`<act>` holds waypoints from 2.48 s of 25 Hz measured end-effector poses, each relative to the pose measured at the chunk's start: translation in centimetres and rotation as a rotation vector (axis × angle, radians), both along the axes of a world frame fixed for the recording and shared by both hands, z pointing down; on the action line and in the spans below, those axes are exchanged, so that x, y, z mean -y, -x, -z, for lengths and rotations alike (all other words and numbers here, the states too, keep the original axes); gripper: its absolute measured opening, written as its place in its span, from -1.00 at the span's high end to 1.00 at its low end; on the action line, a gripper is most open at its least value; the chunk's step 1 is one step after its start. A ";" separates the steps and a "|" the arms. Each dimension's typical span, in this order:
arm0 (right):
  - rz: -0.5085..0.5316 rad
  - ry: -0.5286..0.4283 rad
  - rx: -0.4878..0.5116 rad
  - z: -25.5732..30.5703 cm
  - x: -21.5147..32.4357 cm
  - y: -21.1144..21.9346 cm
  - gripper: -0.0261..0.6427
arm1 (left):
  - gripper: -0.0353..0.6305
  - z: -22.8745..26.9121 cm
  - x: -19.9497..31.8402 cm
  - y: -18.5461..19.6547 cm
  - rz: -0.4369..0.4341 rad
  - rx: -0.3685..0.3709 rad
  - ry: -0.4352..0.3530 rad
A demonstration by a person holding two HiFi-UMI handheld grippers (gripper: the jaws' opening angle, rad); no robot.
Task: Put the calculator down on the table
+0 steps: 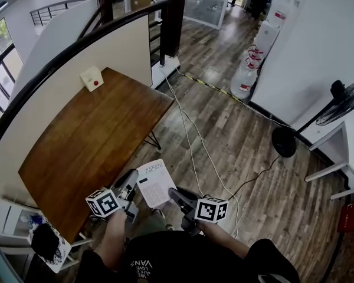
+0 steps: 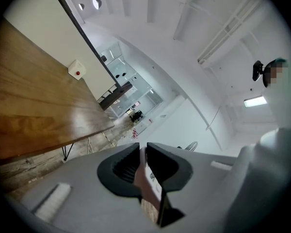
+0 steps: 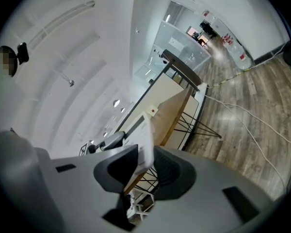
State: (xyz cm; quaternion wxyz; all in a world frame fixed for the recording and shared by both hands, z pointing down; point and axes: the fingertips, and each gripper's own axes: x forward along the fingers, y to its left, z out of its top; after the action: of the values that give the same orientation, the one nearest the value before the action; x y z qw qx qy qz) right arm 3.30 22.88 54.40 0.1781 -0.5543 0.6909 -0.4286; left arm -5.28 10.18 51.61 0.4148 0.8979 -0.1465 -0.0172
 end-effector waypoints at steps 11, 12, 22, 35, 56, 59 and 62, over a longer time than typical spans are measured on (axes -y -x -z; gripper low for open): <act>0.024 0.006 0.004 -0.6 11.6 -3.3 0.63 | 0.75 -0.9 11.2 -2.6 0.029 -0.011 0.022; 0.026 0.008 0.004 -0.6 12.6 -3.5 0.63 | 0.75 -0.9 12.2 -2.8 0.030 -0.010 0.024; 0.045 0.034 -0.015 -1.2 21.4 -4.4 0.63 | 0.75 -1.5 20.9 -3.5 0.046 -0.011 0.034; 0.219 0.078 -0.034 -3.2 31.4 -5.4 0.63 | 0.75 -3.6 29.4 -3.1 0.182 0.000 0.042; 0.538 0.122 -0.116 -5.4 47.7 -11.4 0.63 | 0.75 -6.1 43.0 -7.4 0.402 0.060 0.051; 0.564 0.129 -0.127 -6.0 49.1 -11.8 0.63 | 0.75 -6.6 44.1 -7.8 0.421 0.076 0.052; 0.593 0.138 -0.142 -6.8 50.3 -12.0 0.63 | 0.75 -7.2 45.2 -8.1 0.434 0.092 0.049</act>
State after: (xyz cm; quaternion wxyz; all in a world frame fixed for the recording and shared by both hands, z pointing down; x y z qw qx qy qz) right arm 15.31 -27.46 61.22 -0.0413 -0.3681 0.8024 -0.4679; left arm 2.78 -35.01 58.82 0.4159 0.8349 -0.3552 -0.0617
